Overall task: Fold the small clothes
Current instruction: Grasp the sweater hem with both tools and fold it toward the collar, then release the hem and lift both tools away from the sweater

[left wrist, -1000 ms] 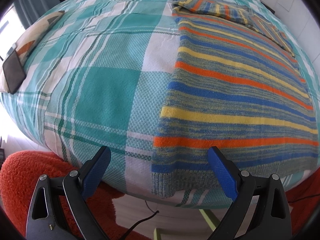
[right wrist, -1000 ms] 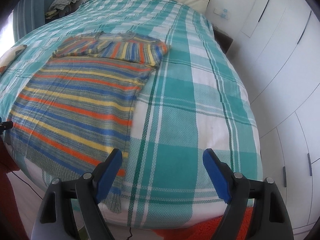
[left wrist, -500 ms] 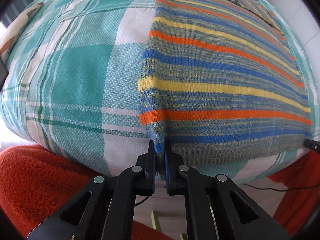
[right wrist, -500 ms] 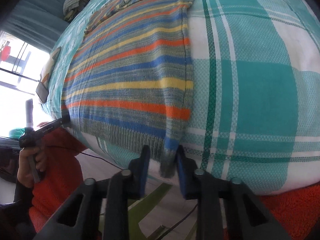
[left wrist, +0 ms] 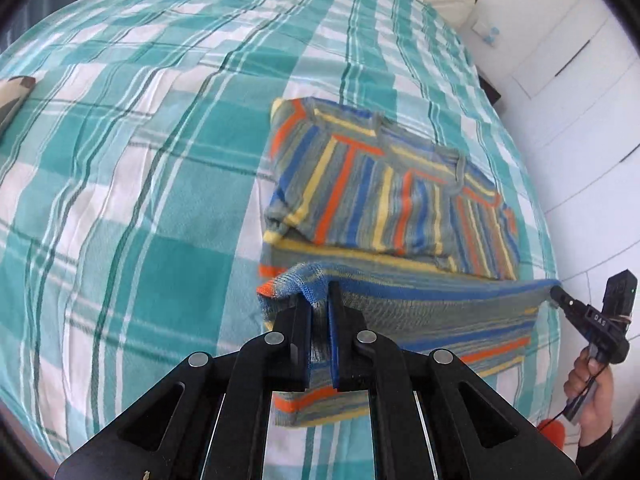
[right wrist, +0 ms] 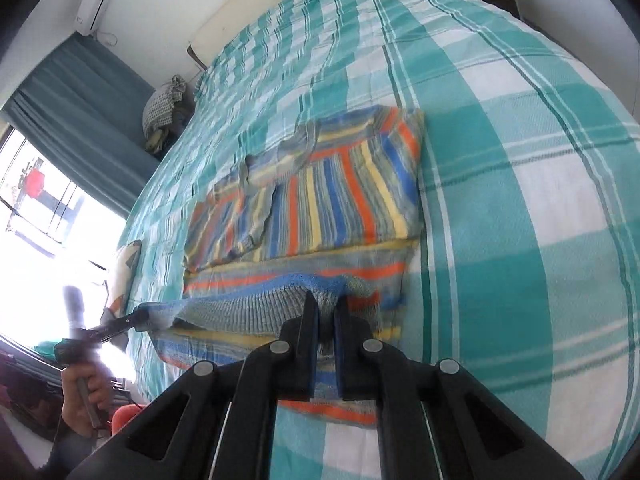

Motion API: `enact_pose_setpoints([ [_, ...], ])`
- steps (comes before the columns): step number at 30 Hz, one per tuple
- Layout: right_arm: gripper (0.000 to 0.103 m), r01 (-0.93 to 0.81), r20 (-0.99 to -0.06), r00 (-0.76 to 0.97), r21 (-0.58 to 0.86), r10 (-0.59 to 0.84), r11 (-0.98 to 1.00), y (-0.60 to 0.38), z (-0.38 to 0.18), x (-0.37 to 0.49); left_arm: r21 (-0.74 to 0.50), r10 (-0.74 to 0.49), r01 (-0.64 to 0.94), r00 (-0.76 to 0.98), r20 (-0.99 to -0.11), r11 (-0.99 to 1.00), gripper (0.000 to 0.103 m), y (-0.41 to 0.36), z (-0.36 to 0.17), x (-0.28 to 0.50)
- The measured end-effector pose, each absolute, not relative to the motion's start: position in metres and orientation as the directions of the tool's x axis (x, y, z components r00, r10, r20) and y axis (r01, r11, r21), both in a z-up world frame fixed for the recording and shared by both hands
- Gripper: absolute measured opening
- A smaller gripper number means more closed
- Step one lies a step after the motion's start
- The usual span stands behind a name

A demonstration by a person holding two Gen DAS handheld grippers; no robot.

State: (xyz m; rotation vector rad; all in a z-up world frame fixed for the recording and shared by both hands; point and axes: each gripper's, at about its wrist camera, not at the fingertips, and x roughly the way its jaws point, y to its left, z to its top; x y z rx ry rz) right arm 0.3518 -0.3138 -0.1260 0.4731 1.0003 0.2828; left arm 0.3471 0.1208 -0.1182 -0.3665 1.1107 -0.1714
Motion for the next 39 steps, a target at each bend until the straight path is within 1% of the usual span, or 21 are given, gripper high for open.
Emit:
enact_pose_setpoints([
  [4, 0.007, 0.033, -0.74, 0.525, 0.511, 0.42, 0.859, -0.321, -0.136, 0.43, -0.356, -0.285, -0.074, 0.459, -0.841, 0.931, 0.005, 0.112, -0.121, 0.427],
  [9, 0.007, 0.08, -0.749, 0.497, 0.541, 0.437, 0.837, -0.338, -0.163, 0.497, -0.341, -0.273, -0.09, 0.428, -0.862, 0.936, 0.006, 0.105, -0.147, 0.493],
  [11, 0.007, 0.103, -0.732, 0.495, 0.584, 0.468, 0.805, -0.348, -0.179, 0.518, -0.339, -0.267, -0.104, 0.419, -0.868, 0.935, 0.007, 0.104, -0.159, 0.513],
  [12, 0.011, 0.121, -0.709, 0.507, 0.622, 0.49, 0.774, -0.354, -0.187, 0.525, -0.346, -0.264, -0.129, 0.424, -0.866, 0.929, 0.01, 0.108, -0.163, 0.522],
  [13, 0.017, 0.145, -0.691, 0.53, 0.646, 0.492, 0.75, -0.361, -0.193, 0.53, -0.35, -0.251, -0.164, 0.435, -0.865, 0.922, 0.017, 0.113, -0.165, 0.53],
  [14, 0.024, 0.172, -0.672, 0.56, 0.667, 0.485, 0.725, -0.37, -0.197, 0.533, -0.357, -0.237, -0.205, 0.447, -0.863, 0.911, 0.026, 0.121, -0.166, 0.535],
  [15, 0.042, 0.194, -0.654, 0.588, 0.685, 0.476, 0.702, -0.379, -0.198, 0.534, -0.365, -0.222, -0.247, 0.462, -0.859, 0.898, 0.051, 0.131, -0.164, 0.538],
  [16, 0.047, 0.206, -0.633, 0.615, 0.704, 0.469, 0.68, -0.386, -0.196, 0.532, -0.374, -0.199, -0.285, 0.494, -0.846, 0.883, 0.064, 0.14, -0.159, 0.536],
  [17, 0.047, 0.205, -0.623, 0.634, 0.707, 0.459, 0.677, -0.39, -0.19, 0.529, -0.385, -0.181, -0.304, 0.53, -0.829, 0.872, 0.067, 0.148, -0.152, 0.531],
  [20, 0.048, 0.076, -0.63, 0.618, 0.644, 0.47, 0.762, -0.379, -0.163, 0.521, -0.406, -0.209, -0.228, 0.586, -0.783, 0.885, 0.069, 0.151, -0.134, 0.514],
  [22, 0.048, -0.04, -0.665, 0.53, 0.599, 0.526, 0.799, -0.355, -0.156, 0.518, -0.382, -0.251, -0.117, 0.575, -0.779, 0.917, 0.071, 0.135, -0.129, 0.498],
  [24, 0.048, -0.138, -0.705, 0.435, 0.562, 0.559, 0.816, -0.326, -0.159, 0.513, -0.338, -0.293, 0.014, 0.534, -0.794, 0.941, 0.076, 0.109, -0.133, 0.48],
  [26, 0.048, -0.215, -0.755, 0.38, 0.489, 0.534, 0.845, -0.296, -0.163, 0.499, -0.281, -0.291, 0.095, 0.497, -0.818, 0.955, 0.077, 0.086, -0.145, 0.454],
  [28, 0.048, -0.285, -0.784, 0.362, 0.422, 0.504, 0.861, -0.276, -0.166, 0.476, -0.218, -0.268, 0.159, 0.461, -0.846, 0.963, 0.077, 0.072, -0.163, 0.424],
  [30, 0.048, -0.339, -0.814, 0.339, 0.362, 0.472, 0.868, -0.265, -0.174, 0.446, -0.116, -0.195, 0.202, 0.435, -0.879, 0.973, 0.076, 0.066, -0.18, 0.395],
  [31, 0.048, -0.358, -0.841, 0.321, 0.317, 0.435, 0.878, -0.263, -0.181, 0.43, -0.046, -0.141, 0.224, 0.428, -0.893, 0.974, 0.073, 0.064, -0.188, 0.383],
  [32, 0.048, -0.363, -0.886, 0.305, 0.231, 0.349, 0.903, -0.263, -0.193, 0.415, 0.025, -0.08, 0.231, 0.434, -0.897, 0.973, 0.073, 0.064, -0.193, 0.372],
  [33, 0.044, -0.367, -0.906, 0.325, 0.144, 0.272, 0.919, -0.265, -0.197, 0.401, 0.048, -0.056, 0.224, 0.437, -0.898, 0.973, 0.073, 0.068, -0.193, 0.364],
  [34, 0.044, -0.364, -0.911, 0.359, 0.065, 0.204, 0.929, -0.269, -0.198, 0.388, 0.038, -0.054, 0.201, 0.436, -0.898, 0.979, 0.073, 0.074, -0.191, 0.359],
  [36, 0.045, -0.326, -0.921, 0.349, 0.05, 0.17, 0.944, -0.277, -0.193, 0.372, 0.017, -0.046, 0.143, 0.424, -0.905, 0.99, 0.073, 0.085, -0.183, 0.349],
  [39, 0.045, -0.279, -0.897, 0.39, 0.099, 0.207, 0.955, -0.286, -0.177, 0.349, -0.015, -0.068, 0.121, 0.445, -0.893, 0.992, 0.074, 0.081, -0.17, 0.32],
])
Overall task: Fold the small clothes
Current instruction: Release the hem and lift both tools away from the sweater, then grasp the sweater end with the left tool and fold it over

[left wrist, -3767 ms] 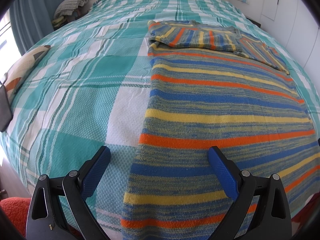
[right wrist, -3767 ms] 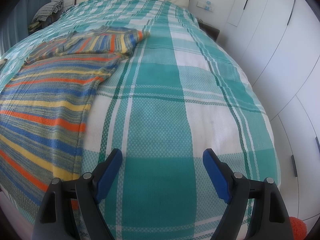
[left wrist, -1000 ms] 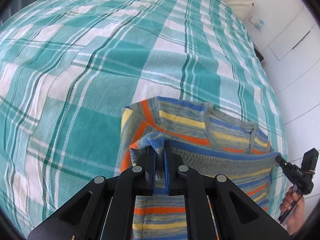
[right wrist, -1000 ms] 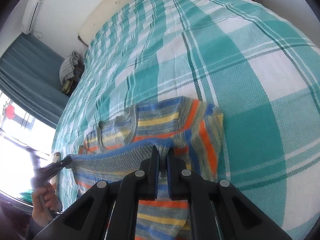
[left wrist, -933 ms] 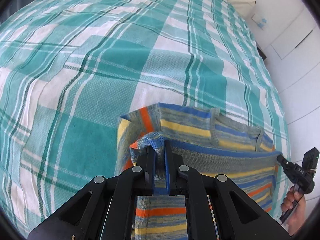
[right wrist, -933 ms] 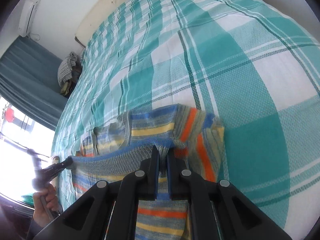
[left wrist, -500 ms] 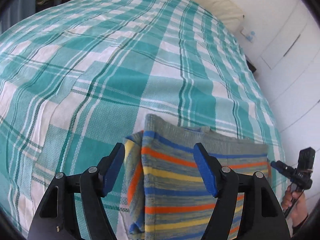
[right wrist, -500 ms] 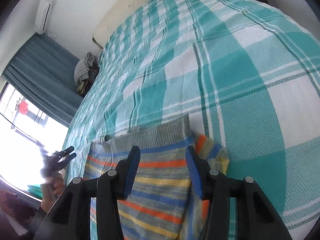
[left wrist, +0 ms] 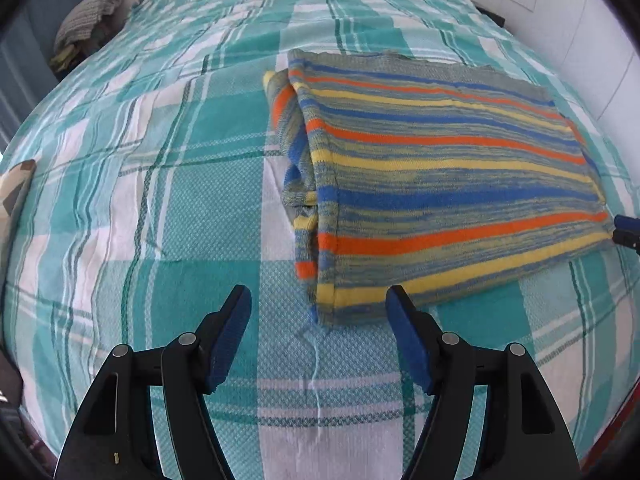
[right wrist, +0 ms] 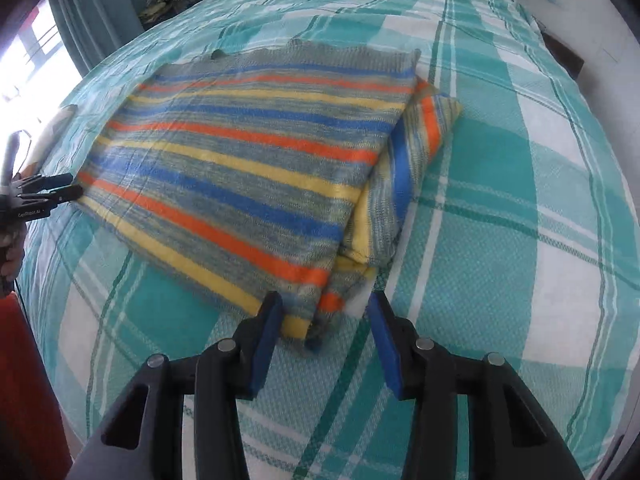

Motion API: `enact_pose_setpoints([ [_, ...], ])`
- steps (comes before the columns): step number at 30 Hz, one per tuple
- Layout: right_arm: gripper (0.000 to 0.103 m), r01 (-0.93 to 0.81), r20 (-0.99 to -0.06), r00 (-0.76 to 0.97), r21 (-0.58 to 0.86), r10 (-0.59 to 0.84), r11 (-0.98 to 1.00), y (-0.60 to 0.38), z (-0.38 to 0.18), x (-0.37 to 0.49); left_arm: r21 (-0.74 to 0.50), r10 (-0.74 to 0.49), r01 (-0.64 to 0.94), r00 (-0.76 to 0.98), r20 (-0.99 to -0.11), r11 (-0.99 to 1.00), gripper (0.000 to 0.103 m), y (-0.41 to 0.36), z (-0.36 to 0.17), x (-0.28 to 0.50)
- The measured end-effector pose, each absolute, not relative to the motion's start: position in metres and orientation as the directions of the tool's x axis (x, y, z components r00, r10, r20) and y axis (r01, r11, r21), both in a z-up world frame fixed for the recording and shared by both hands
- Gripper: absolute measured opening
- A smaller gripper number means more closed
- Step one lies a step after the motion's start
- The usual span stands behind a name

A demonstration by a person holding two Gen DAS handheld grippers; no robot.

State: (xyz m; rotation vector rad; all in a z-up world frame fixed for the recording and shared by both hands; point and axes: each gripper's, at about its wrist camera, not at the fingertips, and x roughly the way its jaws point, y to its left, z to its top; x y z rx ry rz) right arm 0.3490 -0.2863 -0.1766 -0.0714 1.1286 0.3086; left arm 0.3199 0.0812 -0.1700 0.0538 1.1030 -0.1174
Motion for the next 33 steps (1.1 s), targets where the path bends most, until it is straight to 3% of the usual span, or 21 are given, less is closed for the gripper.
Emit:
enact_pose_setpoints([
  [4, 0.058, -0.228, -0.87, 0.434, 0.145, 0.234, 0.963, -0.289, -0.173, 0.311, -0.024, -0.097, 0.153, 0.485, -0.869, 0.988, 0.084, 0.053, -0.162, 0.267],
  [15, 0.066, -0.085, -0.812, 0.537, 0.217, 0.228, 0.972, -0.296, -0.188, 0.215, 0.011, -0.084, 0.188, 0.489, -0.868, 0.982, 0.086, -0.013, -0.187, 0.179],
  [25, 0.067, -0.028, -0.776, 0.573, 0.304, 0.264, 0.952, -0.321, -0.183, 0.215, 0.064, -0.157, 0.37, 0.538, -0.828, 0.927, 0.086, -0.073, -0.167, 0.18],
  [33, 0.067, -0.013, -0.762, 0.561, 0.382, 0.323, 0.924, -0.369, -0.173, 0.277, 0.077, -0.314, 0.573, 0.55, -0.774, 0.816, 0.086, -0.176, -0.155, 0.238],
])
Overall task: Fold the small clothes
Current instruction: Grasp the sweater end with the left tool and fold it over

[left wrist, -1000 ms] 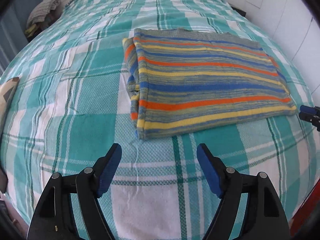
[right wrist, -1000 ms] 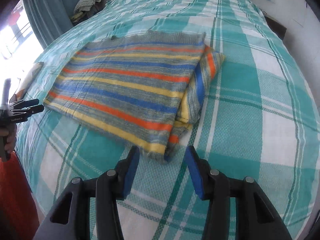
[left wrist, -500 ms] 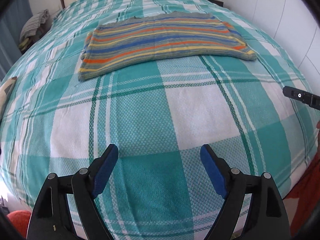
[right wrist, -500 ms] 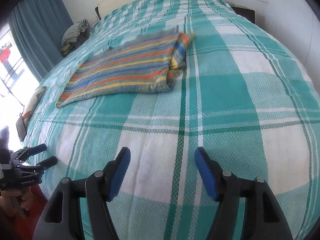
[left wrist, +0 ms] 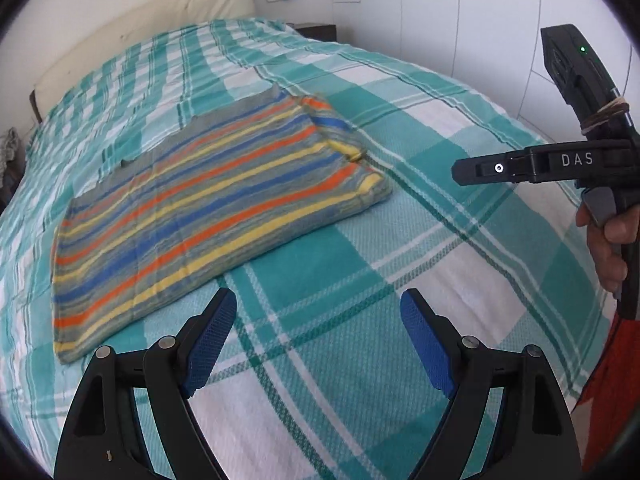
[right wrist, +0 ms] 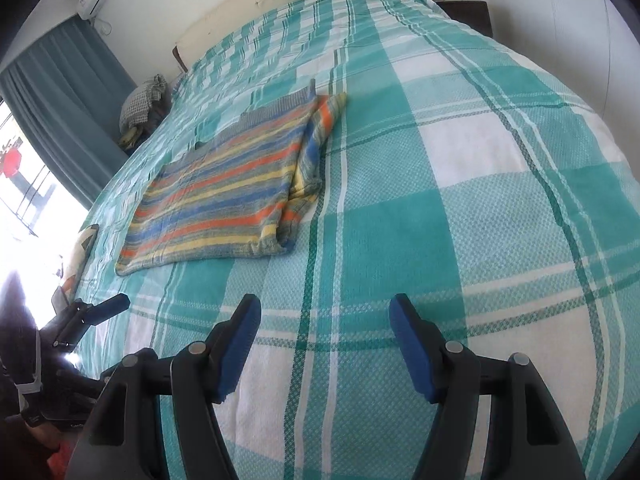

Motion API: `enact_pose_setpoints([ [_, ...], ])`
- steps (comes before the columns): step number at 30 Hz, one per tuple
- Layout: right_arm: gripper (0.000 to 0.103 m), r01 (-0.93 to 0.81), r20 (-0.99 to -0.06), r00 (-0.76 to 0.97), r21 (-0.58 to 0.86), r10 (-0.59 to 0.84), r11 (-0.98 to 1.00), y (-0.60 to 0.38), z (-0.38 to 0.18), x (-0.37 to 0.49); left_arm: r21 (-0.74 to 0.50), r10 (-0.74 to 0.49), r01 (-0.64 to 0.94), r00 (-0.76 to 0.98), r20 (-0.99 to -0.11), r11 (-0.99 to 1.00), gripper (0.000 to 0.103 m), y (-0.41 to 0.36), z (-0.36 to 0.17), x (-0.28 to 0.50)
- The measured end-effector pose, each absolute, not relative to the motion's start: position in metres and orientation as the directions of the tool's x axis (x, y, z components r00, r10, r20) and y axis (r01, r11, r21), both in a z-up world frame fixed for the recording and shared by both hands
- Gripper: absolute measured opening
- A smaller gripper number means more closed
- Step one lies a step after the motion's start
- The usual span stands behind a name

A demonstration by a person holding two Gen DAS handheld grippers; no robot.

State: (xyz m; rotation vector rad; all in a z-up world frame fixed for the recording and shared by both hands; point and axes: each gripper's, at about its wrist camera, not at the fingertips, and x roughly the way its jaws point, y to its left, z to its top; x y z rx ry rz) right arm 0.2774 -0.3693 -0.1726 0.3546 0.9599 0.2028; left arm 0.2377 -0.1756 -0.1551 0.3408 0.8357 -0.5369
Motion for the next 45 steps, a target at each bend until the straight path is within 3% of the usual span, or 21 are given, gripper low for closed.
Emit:
enact_pose_setpoints([
  [6, 0.067, -0.038, -0.742, 0.487, 0.509, 0.461, 0.86, -0.397, -0.176, 0.375, 0.183, -0.272, 0.627, 0.558, -0.784, 0.757, 0.086, -0.247, -0.19, 0.29],
  [8, 0.067, -0.045, -0.742, 0.446, 0.54, 0.501, 0.841, -0.397, -0.183, 0.411, 0.136, -0.305, 0.621, 0.55, -0.778, 0.772, 0.077, -0.249, -0.19, 0.299],
  [10, 0.067, -0.046, -0.738, 0.423, 0.561, 0.525, 0.826, -0.395, -0.191, 0.444, 0.074, -0.338, 0.614, 0.527, -0.78, 0.786, 0.03, -0.246, -0.189, 0.304],
  [11, 0.067, -0.047, -0.731, 0.412, 0.579, 0.544, 0.814, -0.392, -0.197, 0.461, 0.076, -0.334, 0.605, 0.534, -0.777, 0.792, 0.019, -0.247, -0.188, 0.305],
  [13, 0.067, -0.036, -0.716, 0.392, 0.615, 0.578, 0.787, -0.383, -0.207, 0.491, 0.061, -0.341, 0.596, 0.538, -0.771, 0.8, 0.012, -0.245, -0.187, 0.306],
  [16, 0.063, 0.006, -0.685, 0.402, 0.665, 0.607, 0.747, -0.366, -0.213, 0.524, -0.005, -0.386, 0.584, 0.53, -0.755, 0.812, 0.01, -0.235, -0.181, 0.307],
  [17, 0.054, 0.009, -0.689, 0.381, 0.669, 0.617, 0.743, -0.357, -0.214, 0.532, -0.027, -0.4, 0.579, 0.528, -0.749, 0.815, 0.01, -0.231, -0.178, 0.307],
  [18, 0.014, 0.014, -0.727, 0.349, 0.635, 0.591, 0.772, -0.346, -0.213, 0.54, -0.049, -0.412, 0.571, 0.529, -0.742, 0.82, 0.01, -0.226, -0.174, 0.306],
  [19, 0.012, 0.011, -0.765, 0.341, 0.584, 0.546, 0.812, -0.336, -0.209, 0.544, -0.068, -0.422, 0.559, 0.535, -0.732, 0.826, 0.009, -0.218, -0.169, 0.304],
  [22, 0.012, -0.059, -0.775, 0.384, 0.522, 0.502, 0.851, -0.309, -0.175, 0.544, -0.151, -0.449, 0.494, 0.568, -0.69, 0.856, 0.009, -0.178, -0.147, 0.302],
  [28, 0.012, -0.251, -0.71, 0.394, 0.528, 0.584, 0.811, -0.209, -0.116, 0.546, -0.33, -0.429, 0.276, 0.63, -0.647, 0.903, 0.009, -0.062, -0.12, 0.304],
  [39, 0.012, -0.373, -0.755, 0.281, 0.483, 0.593, 0.792, -0.012, -0.165, 0.562, -0.35, -0.233, -0.074, 0.616, -0.753, 0.934, 0.009, 0.075, -0.171, 0.325],
  [41, 0.019, -0.367, -0.742, 0.259, 0.517, 0.618, 0.774, 0.0, -0.181, 0.562, -0.34, -0.221, -0.101, 0.583, -0.782, 0.935, 0.014, 0.086, -0.183, 0.328],
  [42, 0.03, -0.354, -0.733, 0.233, 0.548, 0.639, 0.758, 0.005, -0.188, 0.563, -0.335, -0.215, -0.115, 0.566, -0.796, 0.935, 0.024, 0.092, -0.187, 0.33],
  [43, 0.049, -0.333, -0.722, 0.227, 0.573, 0.653, 0.749, 0.004, -0.192, 0.562, -0.346, -0.223, -0.119, 0.566, -0.794, 0.931, 0.024, 0.095, -0.187, 0.328],
  [44, 0.055, -0.318, -0.701, 0.244, 0.595, 0.67, 0.738, 0.001, -0.19, 0.559, -0.36, -0.233, -0.117, 0.574, -0.785, 0.926, 0.027, 0.1, -0.184, 0.32],
  [45, 0.055, -0.316, -0.674, 0.267, 0.614, 0.689, 0.724, -0.005, -0.185, 0.554, -0.355, -0.227, -0.117, 0.581, -0.782, 0.927, 0.041, 0.102, -0.179, 0.315],
])
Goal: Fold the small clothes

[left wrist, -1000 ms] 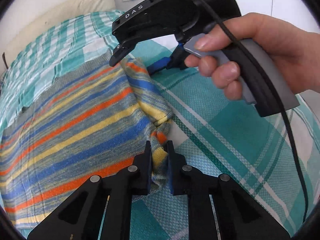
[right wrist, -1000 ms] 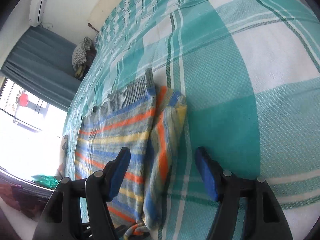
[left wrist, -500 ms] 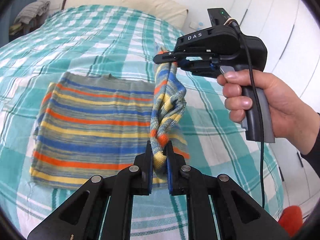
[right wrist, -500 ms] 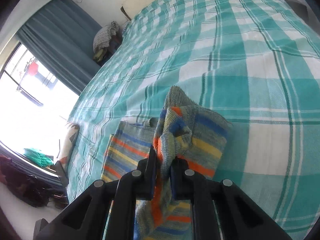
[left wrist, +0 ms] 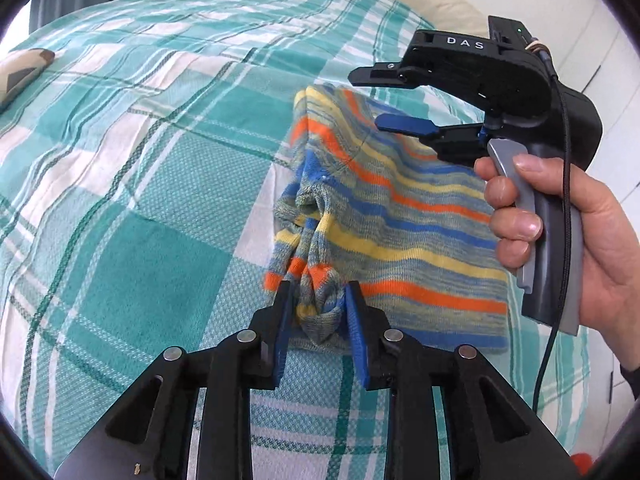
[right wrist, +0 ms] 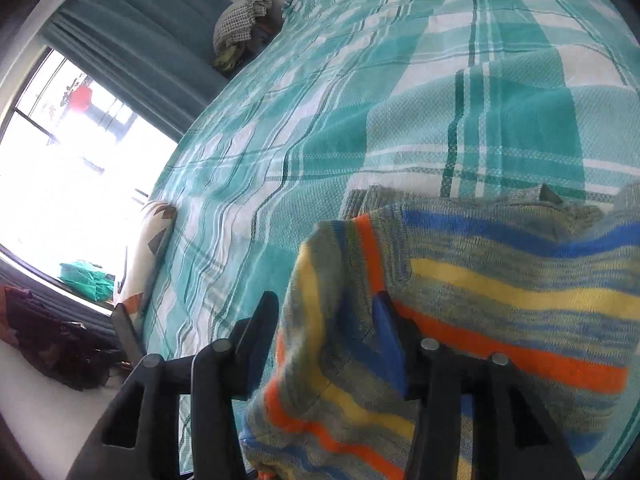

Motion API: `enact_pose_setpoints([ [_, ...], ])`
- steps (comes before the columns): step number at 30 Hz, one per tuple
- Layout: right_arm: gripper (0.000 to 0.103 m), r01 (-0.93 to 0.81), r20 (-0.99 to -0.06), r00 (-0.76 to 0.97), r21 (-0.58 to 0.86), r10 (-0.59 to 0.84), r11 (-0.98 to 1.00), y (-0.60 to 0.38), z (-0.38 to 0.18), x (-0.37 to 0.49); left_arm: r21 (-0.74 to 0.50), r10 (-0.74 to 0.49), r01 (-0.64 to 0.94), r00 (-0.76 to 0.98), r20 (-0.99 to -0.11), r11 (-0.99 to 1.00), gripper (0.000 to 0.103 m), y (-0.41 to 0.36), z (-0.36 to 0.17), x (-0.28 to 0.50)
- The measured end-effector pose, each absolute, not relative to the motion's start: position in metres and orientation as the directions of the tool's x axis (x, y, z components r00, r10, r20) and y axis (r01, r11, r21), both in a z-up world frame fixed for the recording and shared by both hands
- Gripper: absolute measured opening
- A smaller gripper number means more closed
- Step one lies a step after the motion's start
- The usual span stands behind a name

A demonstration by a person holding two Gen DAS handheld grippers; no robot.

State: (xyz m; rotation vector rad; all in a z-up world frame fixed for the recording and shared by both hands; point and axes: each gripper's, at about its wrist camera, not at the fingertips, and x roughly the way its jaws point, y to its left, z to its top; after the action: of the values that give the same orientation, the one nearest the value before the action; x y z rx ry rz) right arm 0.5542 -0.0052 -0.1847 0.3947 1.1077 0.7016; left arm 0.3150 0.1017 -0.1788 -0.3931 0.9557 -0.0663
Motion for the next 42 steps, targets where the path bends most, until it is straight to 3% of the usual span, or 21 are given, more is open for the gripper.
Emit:
enact_pose_setpoints([
  [1, 0.055, -0.322, -0.655, 0.292, 0.619, 0.697, 0.717, -0.013, -0.178, 0.549, -0.342, -0.212, -0.116, 0.592, -0.778, 0.932, 0.057, 0.102, -0.173, 0.31],
  [3, 0.055, -0.357, -0.653, 0.343, 0.574, 0.675, 0.737, -0.032, -0.158, 0.534, -0.336, -0.204, -0.096, 0.631, -0.748, 0.937, 0.073, 0.103, -0.162, 0.299],
  [4, 0.055, -0.392, -0.662, 0.356, 0.534, 0.659, 0.749, -0.039, -0.15, 0.525, -0.339, -0.21, -0.081, 0.646, -0.734, 0.937, 0.078, 0.102, -0.158, 0.295],
  [7, 0.055, -0.51, -0.703, 0.379, 0.384, 0.601, 0.77, -0.056, -0.13, 0.485, -0.296, -0.191, -0.055, 0.649, -0.736, 0.953, 0.079, 0.091, -0.154, 0.303],
  [8, 0.055, -0.543, -0.711, 0.371, 0.355, 0.597, 0.761, -0.058, -0.128, 0.468, -0.268, -0.168, -0.063, 0.638, -0.751, 0.961, 0.074, 0.09, -0.159, 0.312],
  [10, 0.055, -0.592, -0.709, 0.323, 0.366, 0.627, 0.718, -0.064, -0.134, 0.432, -0.246, -0.141, -0.104, 0.581, -0.802, 0.964, 0.026, 0.091, -0.177, 0.329],
  [11, 0.055, -0.601, -0.707, 0.287, 0.393, 0.646, 0.697, -0.067, -0.143, 0.415, -0.25, -0.144, -0.13, 0.537, -0.831, 0.96, 0.018, 0.095, -0.189, 0.333],
  [15, 0.049, -0.486, -0.825, 0.158, 0.413, 0.543, 0.77, -0.07, -0.218, 0.383, -0.242, -0.132, -0.14, 0.534, -0.835, 0.96, 0.019, 0.099, -0.196, 0.331],
  [17, 0.044, -0.444, -0.786, 0.249, 0.427, 0.566, 0.788, -0.081, -0.209, 0.369, -0.201, -0.088, -0.16, 0.53, -0.843, 0.966, 0.03, 0.101, -0.186, 0.322],
  [18, 0.046, -0.425, -0.782, 0.26, 0.434, 0.566, 0.794, -0.084, -0.203, 0.364, -0.19, -0.069, -0.173, 0.536, -0.841, 0.966, 0.042, 0.103, -0.181, 0.314],
  [19, 0.05, -0.41, -0.772, 0.284, 0.438, 0.568, 0.8, -0.089, -0.195, 0.355, -0.186, -0.058, -0.186, 0.54, -0.84, 0.965, 0.06, 0.106, -0.175, 0.305],
  [22, 0.064, -0.421, -0.751, 0.361, 0.398, 0.553, 0.815, -0.104, -0.175, 0.32, -0.205, -0.069, -0.184, 0.56, -0.826, 0.961, 0.081, 0.108, -0.168, 0.271],
  [27, 0.071, -0.366, -0.781, 0.488, 0.224, 0.391, 0.903, -0.139, -0.174, 0.26, -0.186, -0.068, -0.162, 0.549, -0.833, 0.969, 0.086, 0.096, -0.179, 0.222],
  [30, 0.071, -0.28, -0.775, 0.569, 0.131, 0.274, 0.951, -0.165, -0.177, 0.232, -0.165, -0.061, -0.152, 0.529, -0.847, 0.975, 0.087, 0.086, -0.189, 0.212],
  [33, 0.078, -0.173, -0.76, 0.627, 0.083, 0.174, 0.982, -0.19, -0.181, 0.211, -0.097, -0.021, -0.111, 0.544, -0.839, 0.989, 0.091, 0.075, -0.19, 0.213],
  [34, 0.083, -0.142, -0.762, 0.63, 0.076, 0.149, 0.987, -0.195, -0.183, 0.209, -0.088, -0.017, -0.106, 0.542, -0.84, 0.991, 0.094, 0.073, -0.192, 0.215],
  [39, 0.084, -0.098, -0.801, 0.594, 0.021, 0.076, 0.995, -0.207, -0.204, 0.215, -0.049, 0.012, -0.097, 0.548, -0.836, 0.994, 0.1, 0.065, -0.203, 0.215],
  [42, 0.093, -0.107, -0.788, 0.614, -0.019, 0.051, 0.994, -0.203, -0.211, 0.211, -0.031, 0.023, -0.089, 0.545, -0.838, 0.996, 0.102, 0.063, -0.208, 0.216],
])
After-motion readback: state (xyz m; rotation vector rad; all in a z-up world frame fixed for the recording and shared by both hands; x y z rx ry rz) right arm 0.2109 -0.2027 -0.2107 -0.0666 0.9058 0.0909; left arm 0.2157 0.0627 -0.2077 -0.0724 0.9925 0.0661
